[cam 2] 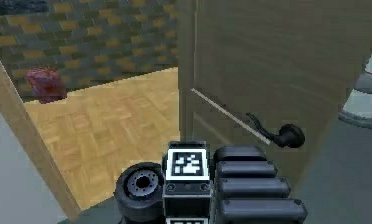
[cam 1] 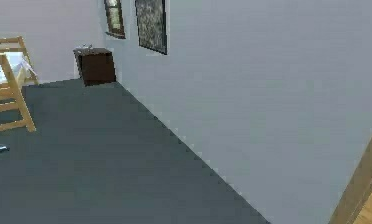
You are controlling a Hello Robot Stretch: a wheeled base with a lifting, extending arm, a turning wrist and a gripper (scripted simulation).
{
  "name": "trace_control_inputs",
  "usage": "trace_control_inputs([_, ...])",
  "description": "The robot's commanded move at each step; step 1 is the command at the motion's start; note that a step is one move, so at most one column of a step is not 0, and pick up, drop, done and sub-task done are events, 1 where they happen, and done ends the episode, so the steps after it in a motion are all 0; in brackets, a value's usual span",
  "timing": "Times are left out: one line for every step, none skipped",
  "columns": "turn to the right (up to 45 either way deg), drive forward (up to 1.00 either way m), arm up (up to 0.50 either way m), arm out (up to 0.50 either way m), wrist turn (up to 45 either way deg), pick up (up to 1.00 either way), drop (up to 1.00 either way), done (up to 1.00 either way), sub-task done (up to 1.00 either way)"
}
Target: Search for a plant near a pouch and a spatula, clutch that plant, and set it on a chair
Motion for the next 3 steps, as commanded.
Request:
trace_control_inputs([-39.0,0.0,0.0,0.0,0.0,0.0,0.0,0.0,0.0])
trace_control_inputs([0.0,0.05,0.0,0.0,0.0,0.0,0.0,0.0,0.0])
trace_control_inputs([-45.0,0.0,0.0,0.0,0.0,0.0,0.0,0.0,0.0])
